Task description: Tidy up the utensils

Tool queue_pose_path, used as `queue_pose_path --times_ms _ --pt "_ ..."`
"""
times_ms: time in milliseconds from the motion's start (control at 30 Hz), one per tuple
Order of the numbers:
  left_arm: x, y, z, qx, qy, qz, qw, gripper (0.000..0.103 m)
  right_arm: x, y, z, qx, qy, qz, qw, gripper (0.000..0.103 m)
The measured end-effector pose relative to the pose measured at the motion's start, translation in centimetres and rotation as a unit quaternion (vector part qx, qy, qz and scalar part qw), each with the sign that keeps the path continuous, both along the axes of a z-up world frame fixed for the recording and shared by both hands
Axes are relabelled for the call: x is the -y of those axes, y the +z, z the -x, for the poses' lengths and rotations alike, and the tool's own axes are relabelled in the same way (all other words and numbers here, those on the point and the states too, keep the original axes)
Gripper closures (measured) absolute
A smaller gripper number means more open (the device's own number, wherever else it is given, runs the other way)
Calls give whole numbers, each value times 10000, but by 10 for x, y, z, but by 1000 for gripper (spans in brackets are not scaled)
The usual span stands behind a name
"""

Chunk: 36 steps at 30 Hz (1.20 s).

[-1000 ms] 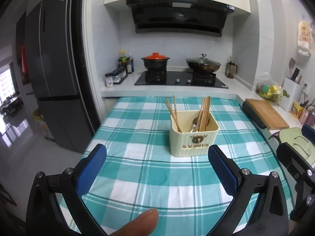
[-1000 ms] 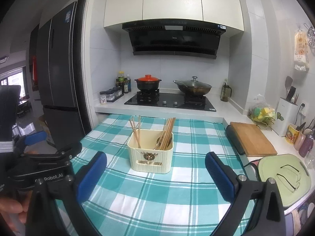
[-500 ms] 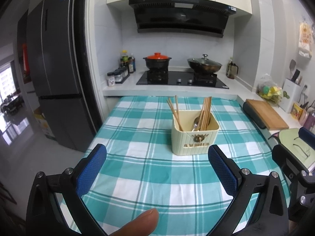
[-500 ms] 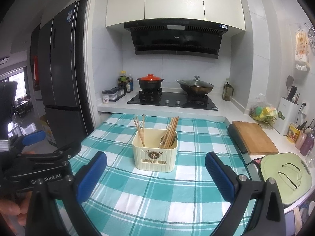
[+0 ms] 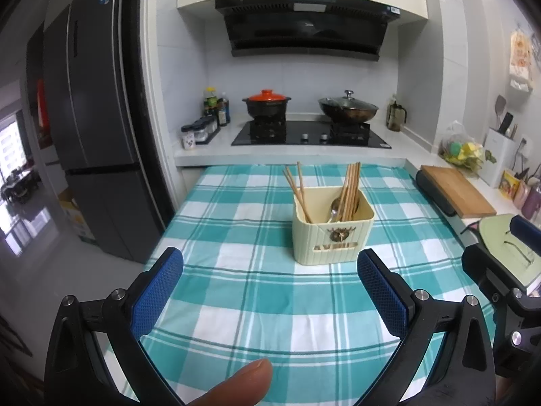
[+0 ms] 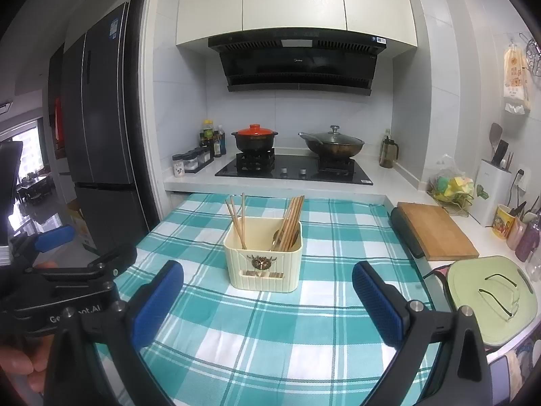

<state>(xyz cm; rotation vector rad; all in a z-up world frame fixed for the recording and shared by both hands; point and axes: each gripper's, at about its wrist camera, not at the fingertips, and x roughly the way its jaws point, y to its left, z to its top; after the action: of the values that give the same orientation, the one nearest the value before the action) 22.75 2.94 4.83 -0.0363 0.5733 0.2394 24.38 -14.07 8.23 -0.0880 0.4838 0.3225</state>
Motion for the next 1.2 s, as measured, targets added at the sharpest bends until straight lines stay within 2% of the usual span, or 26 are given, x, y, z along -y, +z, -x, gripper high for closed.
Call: queue_pose_path --times_ms 1200 --pt "-1 -3 -1 -44 11 -13 10000 0 -4 -1 -1 -80 65 -19 9999 1"
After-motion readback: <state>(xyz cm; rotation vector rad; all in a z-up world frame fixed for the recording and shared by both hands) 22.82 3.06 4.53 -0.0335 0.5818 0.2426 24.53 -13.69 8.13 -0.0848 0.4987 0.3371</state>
